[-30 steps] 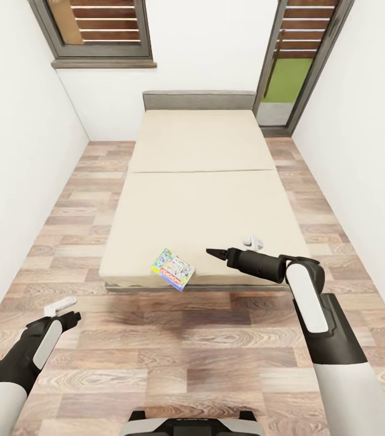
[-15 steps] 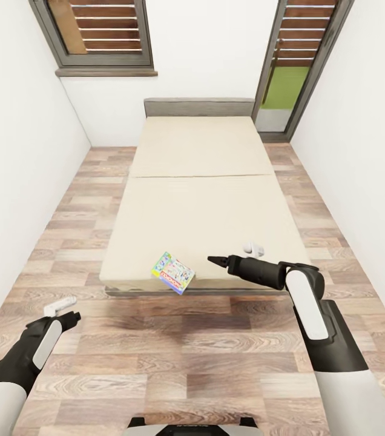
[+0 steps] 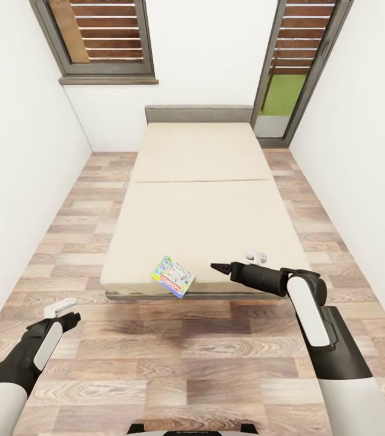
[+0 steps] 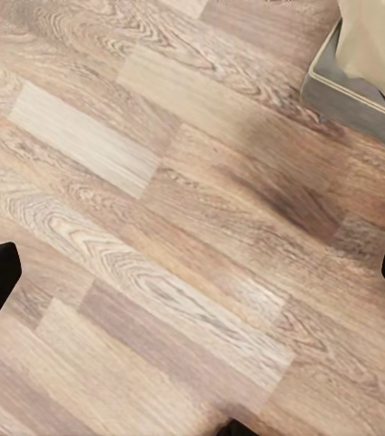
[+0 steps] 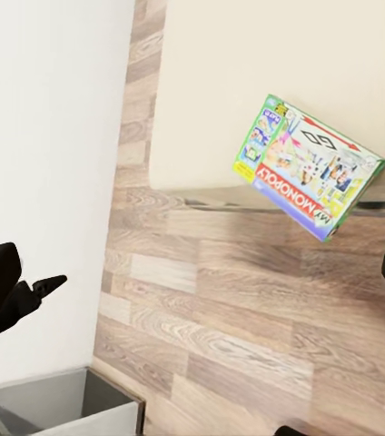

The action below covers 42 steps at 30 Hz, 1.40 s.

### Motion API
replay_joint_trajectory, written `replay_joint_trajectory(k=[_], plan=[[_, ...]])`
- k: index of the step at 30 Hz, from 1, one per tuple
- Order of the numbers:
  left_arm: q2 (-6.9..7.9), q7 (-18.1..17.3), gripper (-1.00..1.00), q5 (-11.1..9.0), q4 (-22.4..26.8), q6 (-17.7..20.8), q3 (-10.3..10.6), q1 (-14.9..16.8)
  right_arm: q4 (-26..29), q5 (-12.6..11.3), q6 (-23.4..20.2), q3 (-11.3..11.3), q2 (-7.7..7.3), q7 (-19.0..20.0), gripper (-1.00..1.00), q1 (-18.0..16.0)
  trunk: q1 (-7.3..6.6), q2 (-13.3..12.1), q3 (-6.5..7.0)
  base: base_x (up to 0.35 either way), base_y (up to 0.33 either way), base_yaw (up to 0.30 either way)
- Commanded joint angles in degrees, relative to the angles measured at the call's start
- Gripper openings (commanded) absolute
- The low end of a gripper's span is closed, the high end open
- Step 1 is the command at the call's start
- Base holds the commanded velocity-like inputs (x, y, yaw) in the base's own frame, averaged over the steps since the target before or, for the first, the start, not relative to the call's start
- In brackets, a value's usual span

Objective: Put all the toys in the child's room - the three board games (two on the bed and one on the table), the two jigsaw puzzles on the table, and the tennis ball on the table - inside the toy box on the table in the child's room.

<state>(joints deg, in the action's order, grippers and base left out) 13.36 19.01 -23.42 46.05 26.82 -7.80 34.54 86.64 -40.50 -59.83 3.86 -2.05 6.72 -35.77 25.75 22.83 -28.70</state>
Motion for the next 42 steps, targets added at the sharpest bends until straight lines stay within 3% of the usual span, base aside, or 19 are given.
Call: replay_joint_trajectory(k=[1, 42], plan=[[0.01, 0.42, 1.00, -0.60, 0.01, 0.14, 0.04, 0.01, 0.02, 0.62, -0.17, 0.03, -0.16, 0.57, 1.00, -0.02, 0.03, 0.09, 0.02, 0.000, 0.000, 0.000], [0.00, 0.42, 1.00, -0.57, -0.43, -0.12, 0.07, 0.02, -0.07, 0.74, -0.17, -0.03, -0.85, 0.48, 1.00, 4.85, 0.03, 0.09, 3.93, 0.000, 0.000, 0.000]])
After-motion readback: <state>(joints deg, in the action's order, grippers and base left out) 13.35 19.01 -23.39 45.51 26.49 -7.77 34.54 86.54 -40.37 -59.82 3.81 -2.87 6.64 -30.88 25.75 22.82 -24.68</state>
